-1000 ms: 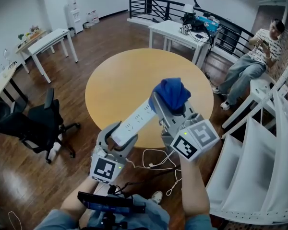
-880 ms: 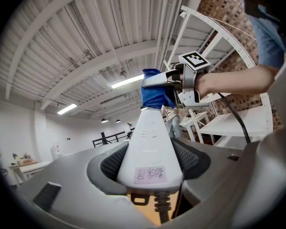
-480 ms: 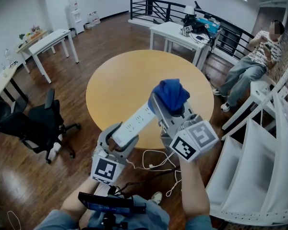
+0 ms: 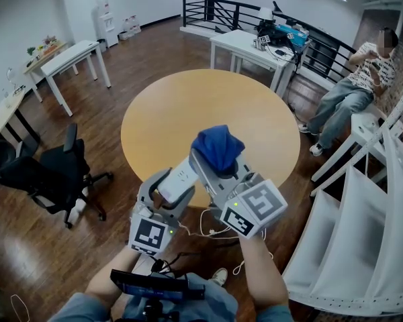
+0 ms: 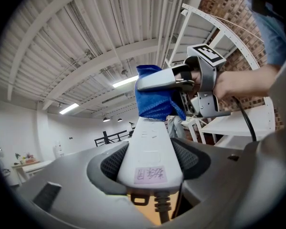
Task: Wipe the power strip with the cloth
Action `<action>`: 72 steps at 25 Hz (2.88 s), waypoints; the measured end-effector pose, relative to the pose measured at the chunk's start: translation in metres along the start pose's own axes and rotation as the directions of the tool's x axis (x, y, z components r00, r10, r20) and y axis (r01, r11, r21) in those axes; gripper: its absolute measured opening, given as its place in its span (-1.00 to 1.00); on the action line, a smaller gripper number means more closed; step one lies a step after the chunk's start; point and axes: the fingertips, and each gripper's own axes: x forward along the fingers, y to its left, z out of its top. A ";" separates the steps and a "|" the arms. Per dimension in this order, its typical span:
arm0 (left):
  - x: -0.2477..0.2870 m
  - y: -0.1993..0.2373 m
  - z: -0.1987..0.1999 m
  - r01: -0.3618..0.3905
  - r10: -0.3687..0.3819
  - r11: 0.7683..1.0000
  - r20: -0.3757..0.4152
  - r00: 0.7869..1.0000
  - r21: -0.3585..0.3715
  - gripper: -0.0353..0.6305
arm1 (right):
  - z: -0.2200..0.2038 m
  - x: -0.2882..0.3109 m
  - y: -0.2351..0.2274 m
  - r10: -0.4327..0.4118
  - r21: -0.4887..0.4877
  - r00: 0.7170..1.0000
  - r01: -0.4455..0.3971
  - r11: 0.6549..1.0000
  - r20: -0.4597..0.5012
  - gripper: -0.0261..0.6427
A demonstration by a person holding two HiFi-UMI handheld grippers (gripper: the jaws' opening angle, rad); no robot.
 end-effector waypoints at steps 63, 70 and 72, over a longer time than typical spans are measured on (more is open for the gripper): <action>-0.016 0.022 0.021 0.061 -0.044 0.977 0.085 0.995 -0.205 -0.04 | 0.001 -0.044 -0.017 -0.075 0.072 0.994 0.069 0.995 0.083 -0.74; -0.016 0.019 0.022 0.071 -0.056 0.980 0.086 0.995 -0.185 -0.04 | 0.015 -0.049 -0.048 -0.134 0.064 0.987 0.129 0.990 0.089 -0.74; -0.016 0.017 0.023 0.075 -0.061 0.982 0.086 0.994 -0.175 -0.04 | 0.018 -0.052 -0.055 -0.149 0.059 0.985 0.145 0.988 0.090 -0.74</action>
